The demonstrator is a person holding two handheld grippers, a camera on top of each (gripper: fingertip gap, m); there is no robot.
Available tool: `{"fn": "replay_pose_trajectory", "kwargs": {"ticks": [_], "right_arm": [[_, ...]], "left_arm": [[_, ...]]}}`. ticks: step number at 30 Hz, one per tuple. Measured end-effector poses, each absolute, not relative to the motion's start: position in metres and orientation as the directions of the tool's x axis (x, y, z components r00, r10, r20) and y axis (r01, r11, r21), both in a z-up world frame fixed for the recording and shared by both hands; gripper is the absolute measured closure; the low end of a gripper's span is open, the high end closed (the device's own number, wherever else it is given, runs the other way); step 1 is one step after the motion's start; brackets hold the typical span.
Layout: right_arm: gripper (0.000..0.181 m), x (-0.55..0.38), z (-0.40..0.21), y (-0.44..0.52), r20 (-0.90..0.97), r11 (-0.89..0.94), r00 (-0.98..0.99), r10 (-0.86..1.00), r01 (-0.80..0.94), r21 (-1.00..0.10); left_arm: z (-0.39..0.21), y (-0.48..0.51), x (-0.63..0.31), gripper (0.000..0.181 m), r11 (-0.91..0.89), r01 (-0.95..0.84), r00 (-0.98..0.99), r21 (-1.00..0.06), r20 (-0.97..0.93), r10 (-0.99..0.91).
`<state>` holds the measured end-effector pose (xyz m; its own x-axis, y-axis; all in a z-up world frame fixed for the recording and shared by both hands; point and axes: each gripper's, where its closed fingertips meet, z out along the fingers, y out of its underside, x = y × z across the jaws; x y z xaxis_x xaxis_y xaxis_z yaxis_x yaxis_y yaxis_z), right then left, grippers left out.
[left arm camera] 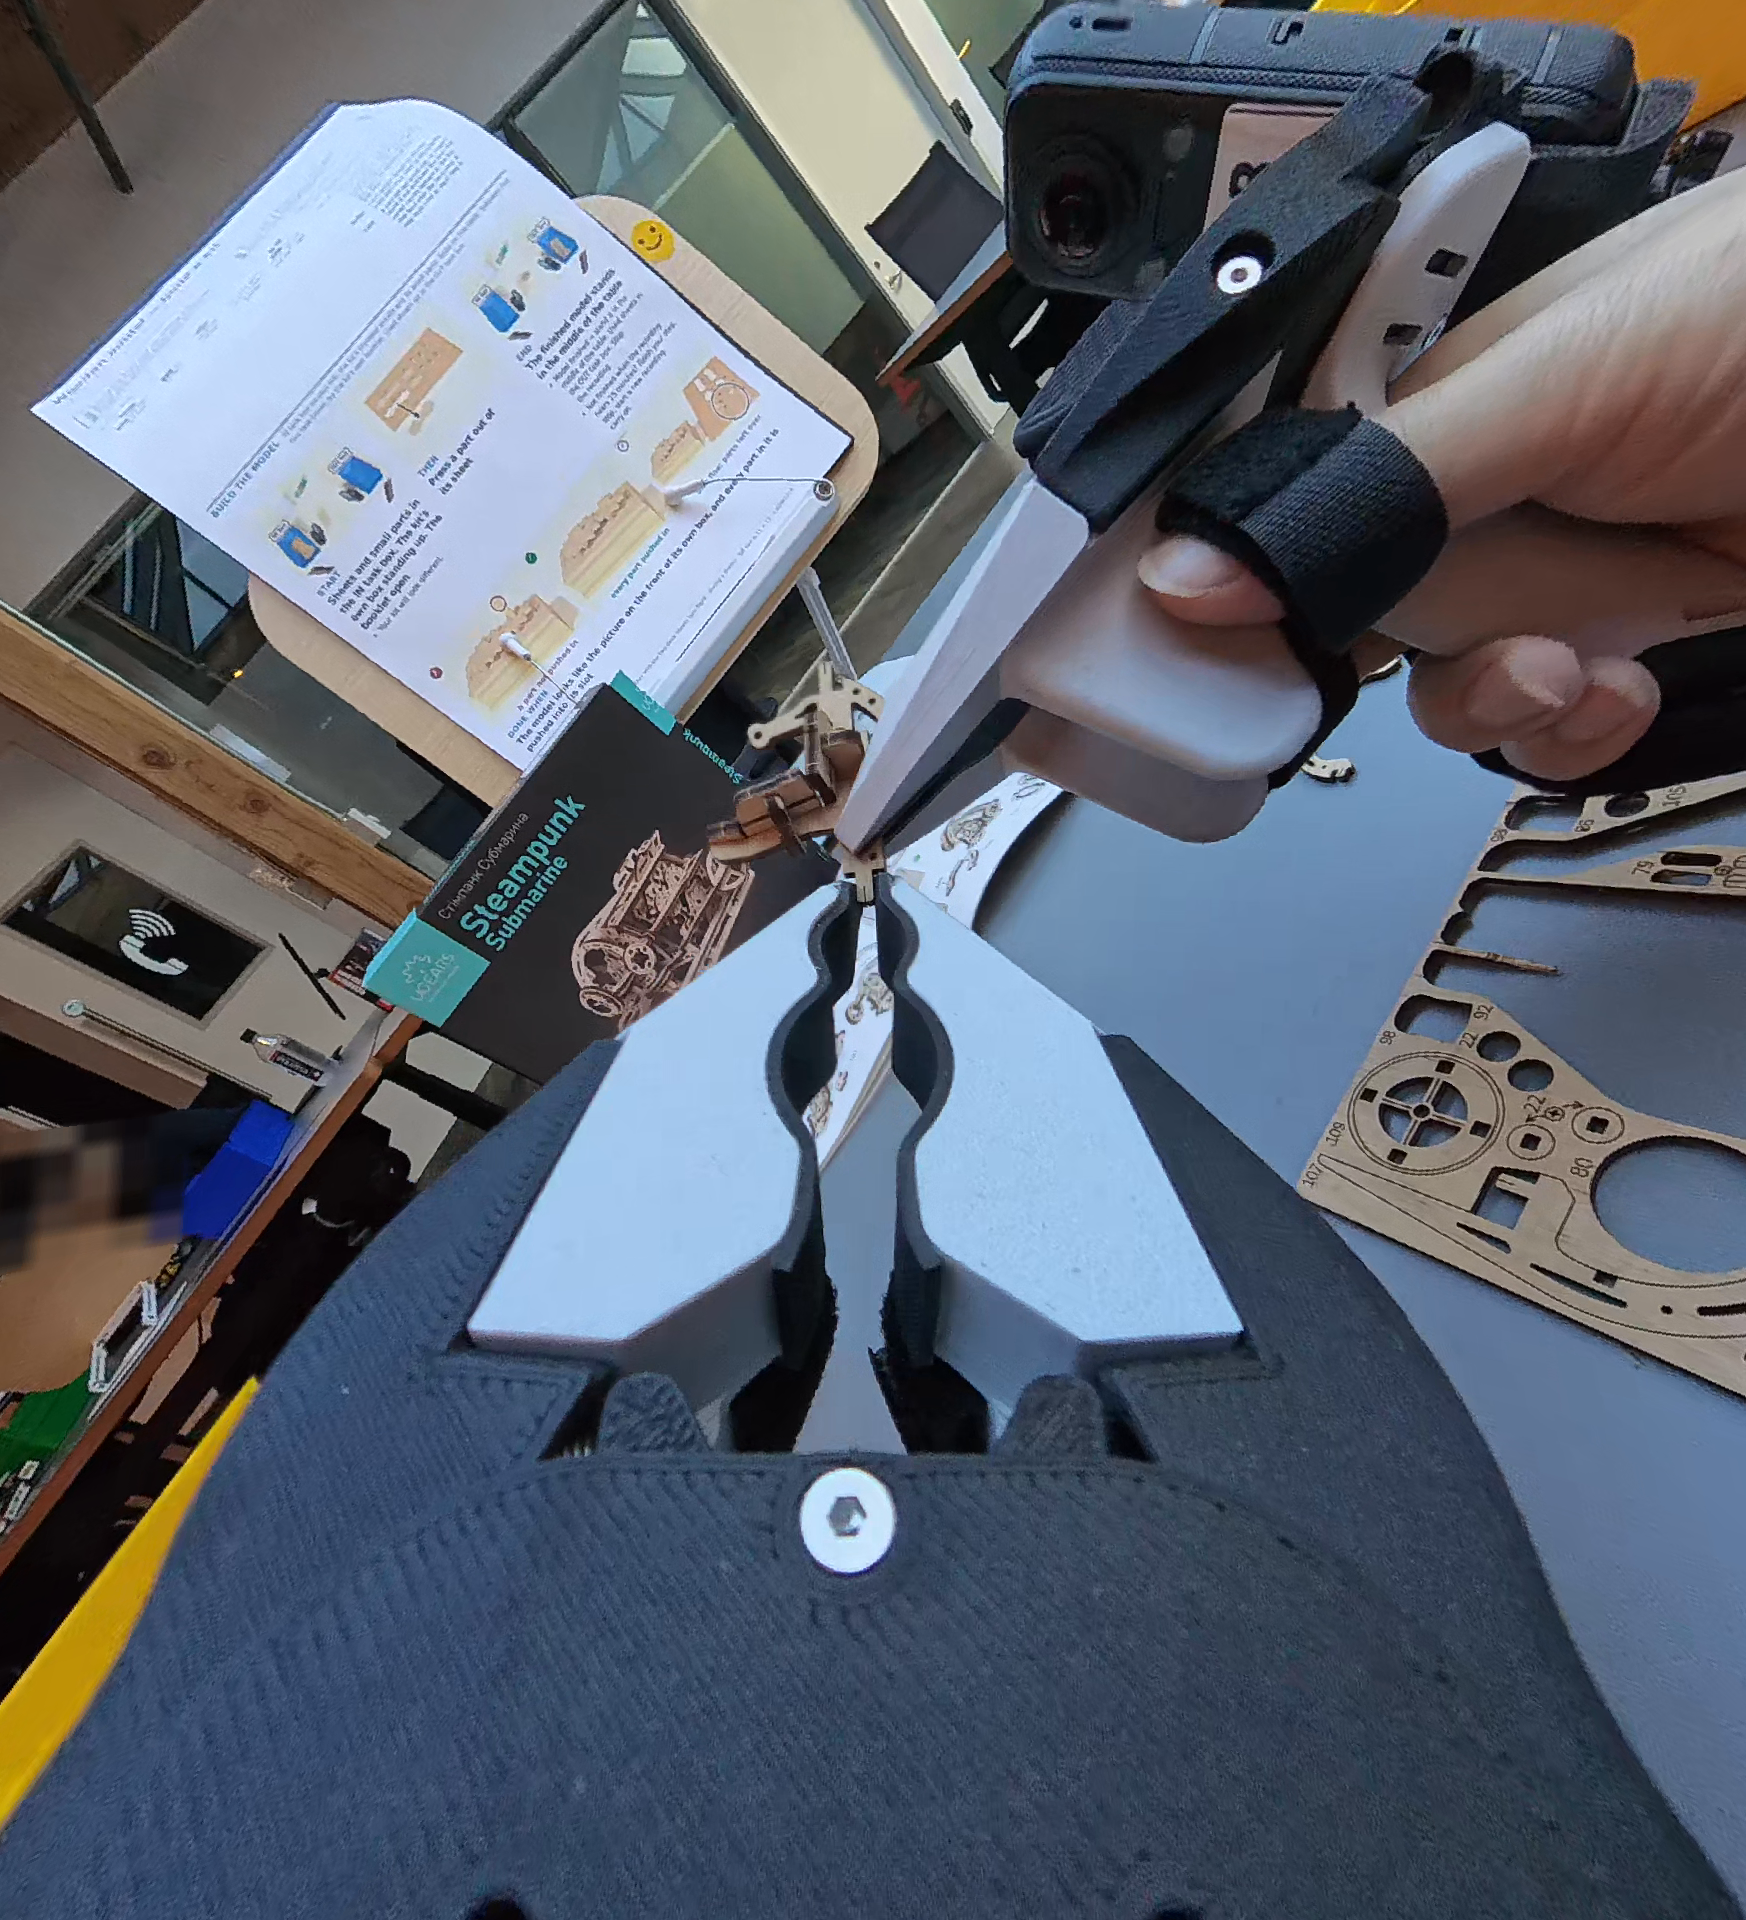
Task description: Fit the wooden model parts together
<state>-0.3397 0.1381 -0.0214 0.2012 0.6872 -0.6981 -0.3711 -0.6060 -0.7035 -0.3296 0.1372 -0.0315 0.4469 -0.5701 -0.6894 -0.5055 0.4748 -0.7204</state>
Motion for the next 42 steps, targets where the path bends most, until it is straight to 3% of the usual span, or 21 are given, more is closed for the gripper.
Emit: {"fn": "replay_pose_trajectory", "kwargs": {"ticks": [5,8,13,16,20,24,33,42], "right_arm": [[0.180,-0.340,-0.030,0.139,-0.694,-0.616,0.219,0.686,-0.333,-0.714],[0.180,-0.333,-0.033,0.144,-0.668,-0.594,0.262,0.696,-0.314,-0.741],[0.180,-0.289,-0.020,0.161,-0.647,-0.528,0.319,0.692,-0.386,-0.756],[0.180,-0.269,-0.020,0.167,-0.657,-0.530,0.327,0.679,-0.400,-0.748],[0.179,-0.260,-0.023,0.168,-0.665,-0.546,0.315,0.678,-0.391,-0.741],[0.179,-0.260,-0.016,0.165,-0.632,-0.511,0.286,0.721,-0.396,-0.763],[0.180,-0.268,-0.022,0.159,-0.652,-0.560,0.197,0.732,-0.372,-0.741],[0.180,-0.268,-0.018,0.156,-0.650,-0.560,0.169,0.741,-0.377,-0.737]], "left_arm": [[-0.042,0.137,-0.328,0.180,0.408,-0.482,0.447,-0.775,-0.619,-0.646],[-0.047,0.128,-0.327,0.145,0.283,-0.374,0.370,-0.883,-0.422,-0.828],[-0.062,0.128,-0.370,0.122,0.241,-0.400,0.066,-0.885,-0.290,-0.955],[-0.084,0.140,-0.391,0.132,0.260,-0.488,-0.083,-0.833,-0.252,-0.964],[-0.111,0.150,-0.406,0.144,0.311,-0.662,-0.244,-0.682,-0.195,-0.950],[-0.113,0.154,-0.393,0.149,0.422,-0.642,-0.330,-0.640,-0.267,-0.906],[-0.138,0.131,-0.391,0.154,0.531,-0.674,-0.529,-0.513,-0.166,-0.832],[-0.143,0.130,-0.390,0.167,0.545,-0.670,-0.540,-0.504,-0.172,-0.824]]}}
